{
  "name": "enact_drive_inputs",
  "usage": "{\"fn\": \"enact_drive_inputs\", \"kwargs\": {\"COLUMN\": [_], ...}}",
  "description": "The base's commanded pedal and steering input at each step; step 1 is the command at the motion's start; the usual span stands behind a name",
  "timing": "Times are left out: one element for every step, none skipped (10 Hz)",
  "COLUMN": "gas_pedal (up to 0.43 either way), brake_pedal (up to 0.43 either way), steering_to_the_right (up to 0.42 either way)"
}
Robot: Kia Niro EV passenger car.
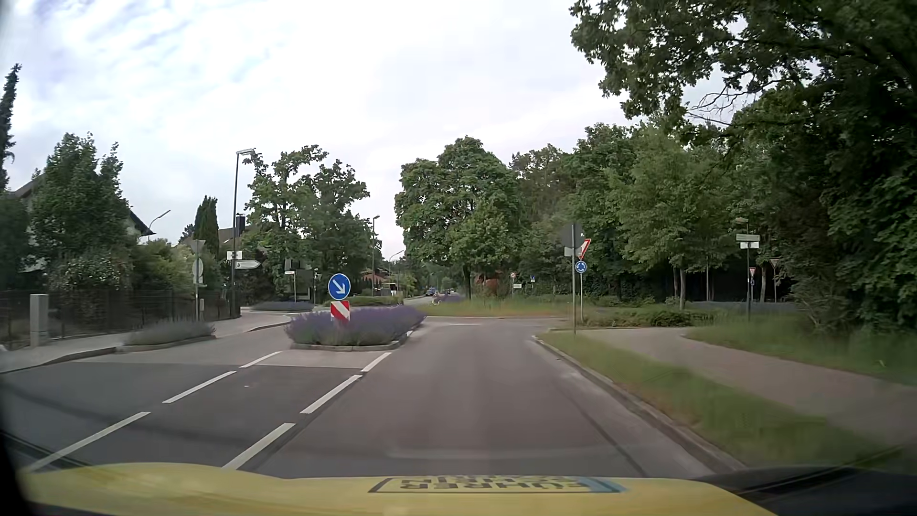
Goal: Follow the waypoints while adhering to traffic rules and regulations
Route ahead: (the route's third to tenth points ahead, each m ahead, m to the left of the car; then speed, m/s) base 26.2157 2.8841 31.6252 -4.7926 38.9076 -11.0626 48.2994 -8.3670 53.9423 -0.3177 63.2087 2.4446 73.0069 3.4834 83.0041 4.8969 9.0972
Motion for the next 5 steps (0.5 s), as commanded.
{"fn": "enact_drive_inputs", "kwargs": {"gas_pedal": [0.0,0.0,0.0,0.0,0.0], "brake_pedal": [0.201,0.207,0.207,0.207,0.189], "steering_to_the_right": [-0.004,-0.004,-0.004,-0.004,-0.004]}}
